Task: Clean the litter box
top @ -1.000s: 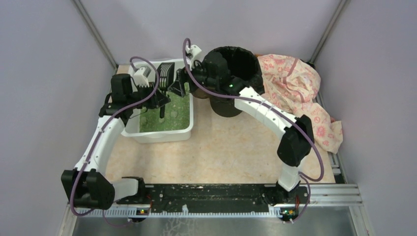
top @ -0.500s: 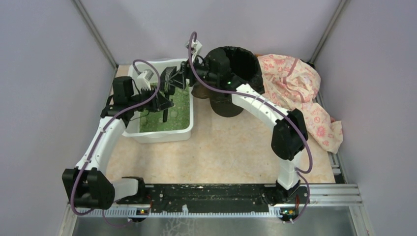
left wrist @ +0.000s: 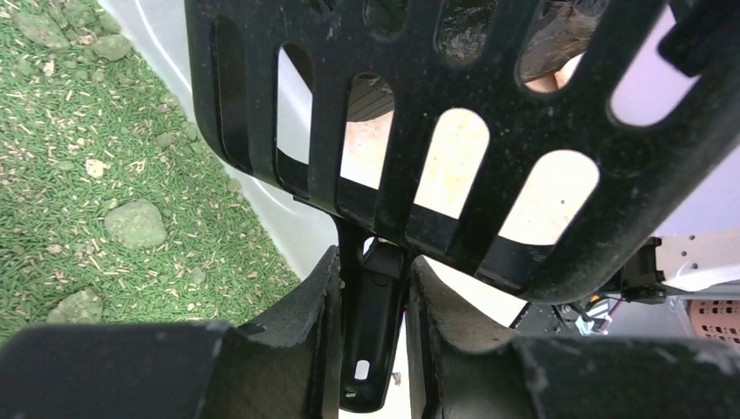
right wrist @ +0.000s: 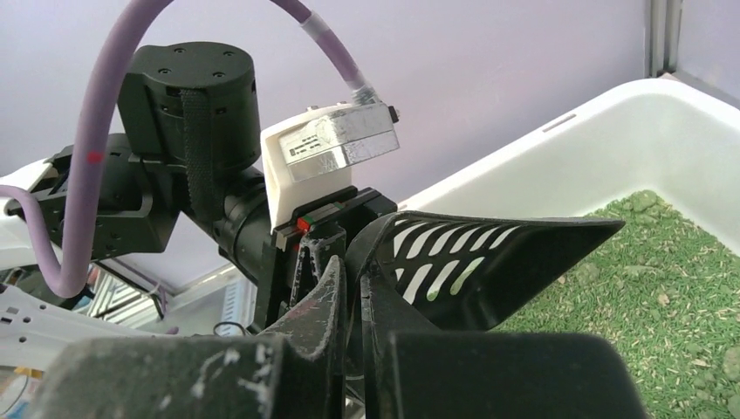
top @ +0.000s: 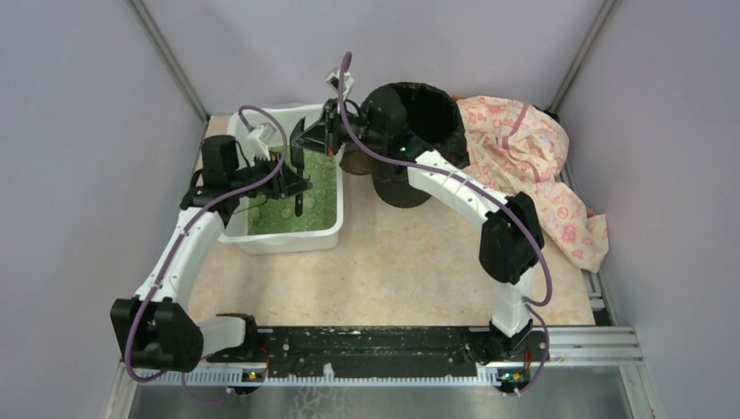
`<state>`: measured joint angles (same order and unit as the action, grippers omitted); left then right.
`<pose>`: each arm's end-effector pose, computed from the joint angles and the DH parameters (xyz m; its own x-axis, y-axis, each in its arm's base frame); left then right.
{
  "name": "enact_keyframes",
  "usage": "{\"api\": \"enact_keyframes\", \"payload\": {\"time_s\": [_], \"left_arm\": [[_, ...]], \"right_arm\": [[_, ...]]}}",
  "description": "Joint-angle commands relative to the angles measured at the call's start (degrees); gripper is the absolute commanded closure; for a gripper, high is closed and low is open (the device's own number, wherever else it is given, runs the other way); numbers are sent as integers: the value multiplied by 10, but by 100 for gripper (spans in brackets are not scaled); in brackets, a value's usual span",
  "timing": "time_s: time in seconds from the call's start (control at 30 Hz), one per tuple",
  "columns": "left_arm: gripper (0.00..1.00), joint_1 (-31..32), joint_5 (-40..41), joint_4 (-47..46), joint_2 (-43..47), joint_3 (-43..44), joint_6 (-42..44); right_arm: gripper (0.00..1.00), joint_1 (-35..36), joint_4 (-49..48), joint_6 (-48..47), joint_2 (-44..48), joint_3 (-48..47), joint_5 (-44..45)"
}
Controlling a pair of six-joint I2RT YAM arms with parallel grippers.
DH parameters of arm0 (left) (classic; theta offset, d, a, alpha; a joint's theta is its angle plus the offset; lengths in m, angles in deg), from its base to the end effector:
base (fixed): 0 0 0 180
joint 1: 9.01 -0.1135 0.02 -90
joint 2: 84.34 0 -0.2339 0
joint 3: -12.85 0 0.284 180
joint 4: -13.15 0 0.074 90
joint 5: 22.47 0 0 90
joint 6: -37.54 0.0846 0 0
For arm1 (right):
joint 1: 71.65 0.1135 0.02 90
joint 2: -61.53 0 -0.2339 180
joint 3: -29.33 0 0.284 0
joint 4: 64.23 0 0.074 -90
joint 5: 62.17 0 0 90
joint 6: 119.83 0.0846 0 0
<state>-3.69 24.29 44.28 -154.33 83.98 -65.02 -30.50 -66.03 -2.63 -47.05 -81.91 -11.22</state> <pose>0.3345 -0.0894 0.2711 -0.6289 -0.1005 -0.7709 0.5343 0.6644 -0.5226 0.3546 0.3807 0.3593 -0.3977 0.1239 -0.9091 -0.9019 0.1291 0.4121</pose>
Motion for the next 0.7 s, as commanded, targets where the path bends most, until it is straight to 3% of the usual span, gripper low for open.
{"api": "enact_keyframes", "payload": {"time_s": [0.0, 0.07, 0.33, 0.43, 0.67], "left_arm": [[100, 0, 45, 11, 3, 1, 8], [91, 0, 96, 27, 4, 4, 10], [22, 0, 194, 78, 17, 6, 23], [14, 1, 211, 85, 22, -1, 26], [15, 22, 263, 59, 45, -43, 2]], "right_arm": [[100, -6, -60, 4, -17, 4, 9], [100, -6, -85, 19, -20, 12, 17], [100, -6, -117, 70, -82, -44, 11], [100, -6, -147, 90, -99, -47, 5], [100, -4, -154, 106, -130, -77, 12]]}}
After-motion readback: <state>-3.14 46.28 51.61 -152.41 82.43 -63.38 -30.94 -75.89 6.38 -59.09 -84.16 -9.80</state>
